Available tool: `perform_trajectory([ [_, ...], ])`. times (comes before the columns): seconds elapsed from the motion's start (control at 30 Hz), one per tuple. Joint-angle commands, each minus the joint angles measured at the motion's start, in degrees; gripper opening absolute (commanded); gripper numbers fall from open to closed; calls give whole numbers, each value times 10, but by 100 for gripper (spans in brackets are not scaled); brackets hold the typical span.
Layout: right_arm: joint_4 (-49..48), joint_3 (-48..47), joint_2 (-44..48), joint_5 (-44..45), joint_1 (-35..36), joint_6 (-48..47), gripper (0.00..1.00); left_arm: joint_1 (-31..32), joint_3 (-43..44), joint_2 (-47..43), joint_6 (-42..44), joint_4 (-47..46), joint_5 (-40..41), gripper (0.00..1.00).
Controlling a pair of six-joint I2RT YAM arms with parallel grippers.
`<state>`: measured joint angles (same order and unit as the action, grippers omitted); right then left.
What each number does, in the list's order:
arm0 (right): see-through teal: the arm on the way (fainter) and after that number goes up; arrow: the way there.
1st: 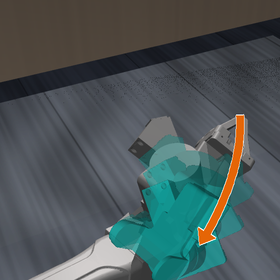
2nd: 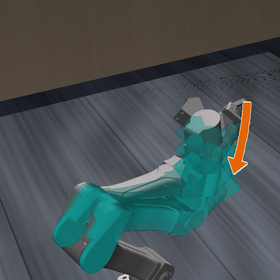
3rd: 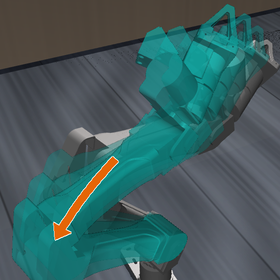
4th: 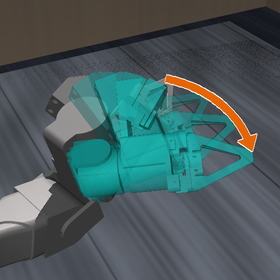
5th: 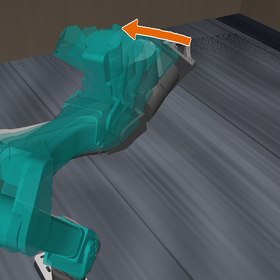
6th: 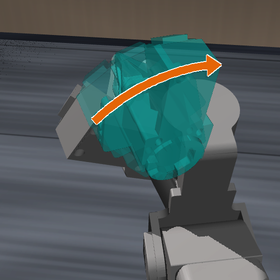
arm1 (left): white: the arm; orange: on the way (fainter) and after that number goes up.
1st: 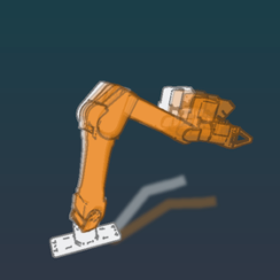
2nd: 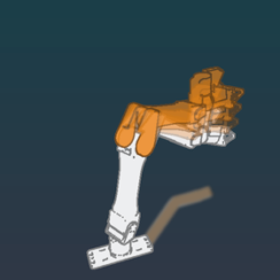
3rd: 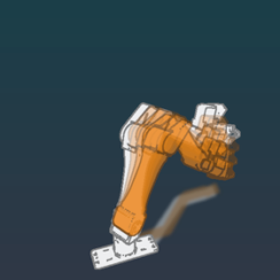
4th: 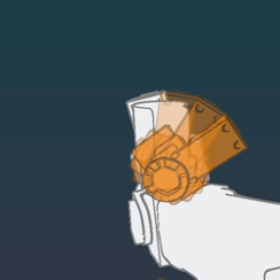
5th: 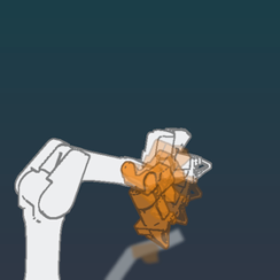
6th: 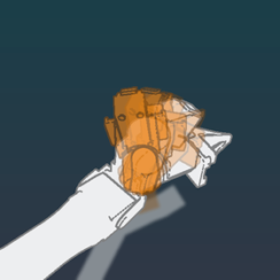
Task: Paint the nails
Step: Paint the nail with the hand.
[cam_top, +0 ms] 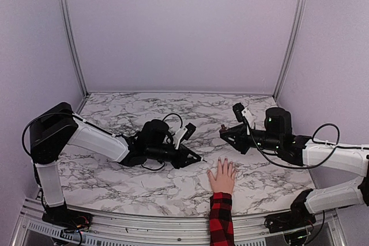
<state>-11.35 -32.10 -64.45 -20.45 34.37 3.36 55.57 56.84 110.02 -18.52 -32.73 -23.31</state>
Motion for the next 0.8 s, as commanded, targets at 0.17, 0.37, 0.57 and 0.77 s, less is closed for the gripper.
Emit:
perform_trajectory([
  [0.17, -11, -17, 10, 1, -3, -4, 0, 15, -52, -14, -177, -76, 44, 0],
  [0.37, -14, -17, 9, -3, -3, -4, 0, 23, -63, -9, -208, -81, 56, 0],
  [0.57, -15, -14, 13, -5, -3, -4, 0, 31, -49, 6, -206, -81, 57, 0],
  [0.77, -17, -10, 19, -5, -3, -4, 0, 37, -39, 19, -213, -81, 63, 0],
])
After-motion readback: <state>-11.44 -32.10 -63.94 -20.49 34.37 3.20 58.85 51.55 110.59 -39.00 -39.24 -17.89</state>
